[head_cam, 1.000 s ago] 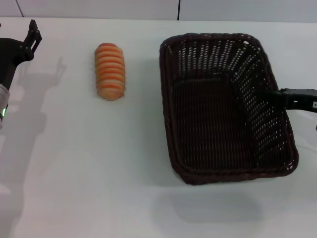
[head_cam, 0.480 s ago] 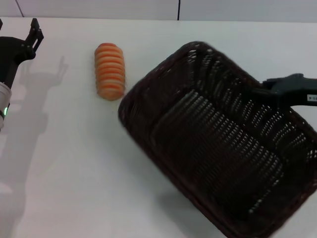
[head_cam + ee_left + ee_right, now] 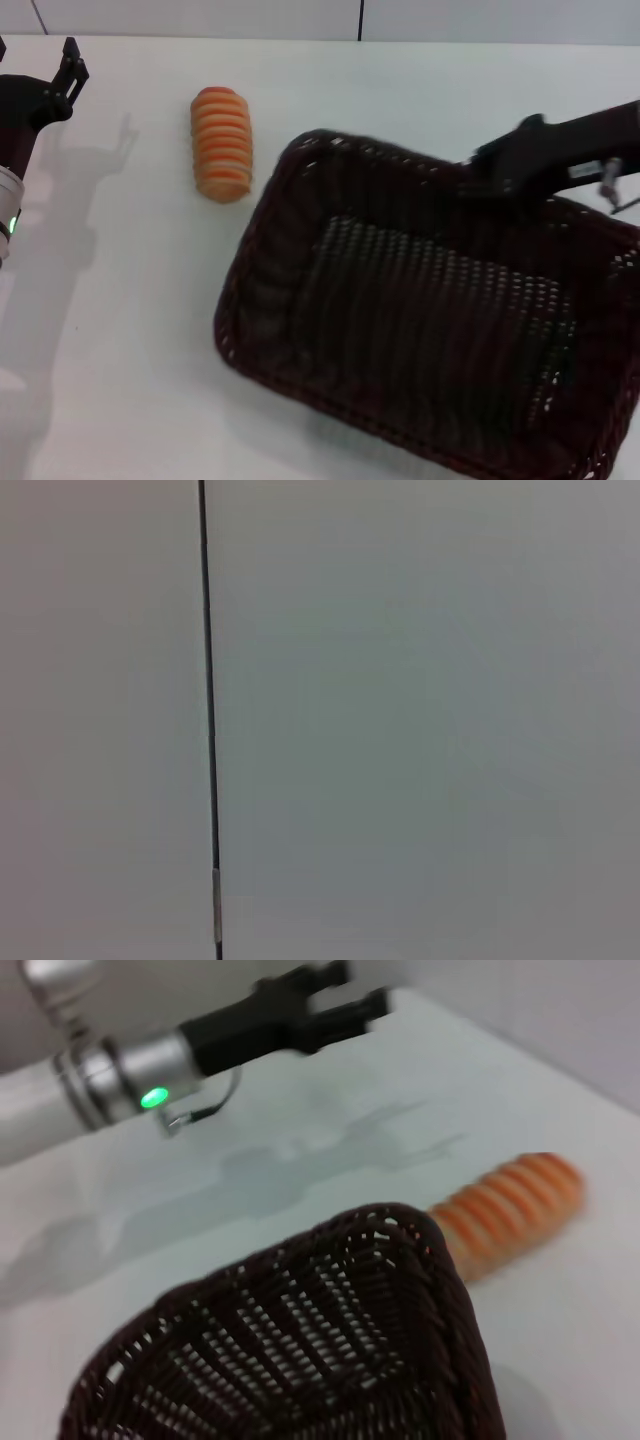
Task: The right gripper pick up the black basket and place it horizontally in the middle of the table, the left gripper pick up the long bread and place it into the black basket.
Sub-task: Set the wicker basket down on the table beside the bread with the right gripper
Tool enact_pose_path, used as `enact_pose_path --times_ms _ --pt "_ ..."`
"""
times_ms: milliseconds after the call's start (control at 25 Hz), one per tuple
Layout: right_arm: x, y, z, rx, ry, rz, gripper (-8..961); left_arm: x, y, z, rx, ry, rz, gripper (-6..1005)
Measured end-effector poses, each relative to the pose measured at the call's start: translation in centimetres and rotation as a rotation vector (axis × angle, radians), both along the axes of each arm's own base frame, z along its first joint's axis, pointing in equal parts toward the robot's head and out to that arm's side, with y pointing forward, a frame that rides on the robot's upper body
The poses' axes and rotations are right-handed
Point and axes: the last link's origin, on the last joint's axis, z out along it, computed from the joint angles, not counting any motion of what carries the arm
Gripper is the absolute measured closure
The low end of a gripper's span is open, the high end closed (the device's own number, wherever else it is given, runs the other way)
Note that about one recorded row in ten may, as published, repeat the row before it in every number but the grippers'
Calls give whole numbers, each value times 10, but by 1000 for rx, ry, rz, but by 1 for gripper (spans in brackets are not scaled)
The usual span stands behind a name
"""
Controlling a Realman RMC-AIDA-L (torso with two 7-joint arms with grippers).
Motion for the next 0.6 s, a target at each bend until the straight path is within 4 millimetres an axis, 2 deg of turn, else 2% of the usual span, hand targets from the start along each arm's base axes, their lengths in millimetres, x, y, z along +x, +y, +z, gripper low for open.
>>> enact_pose_path --times_ms 80,120,320,600 --pt "-10 2 -13 -33 -33 47 758 1 0 -1 -3 0 -2 150" --pt "-18 3 -25 -55 -68 90 758 2 0 -2 -8 1 -7 150" --pt "-33 8 -40 -78 -112 158 760 4 1 -3 -11 -1 -15 151" --pt "-42 13 -42 -59 -128 219 764 6 2 -3 -10 -3 -20 151"
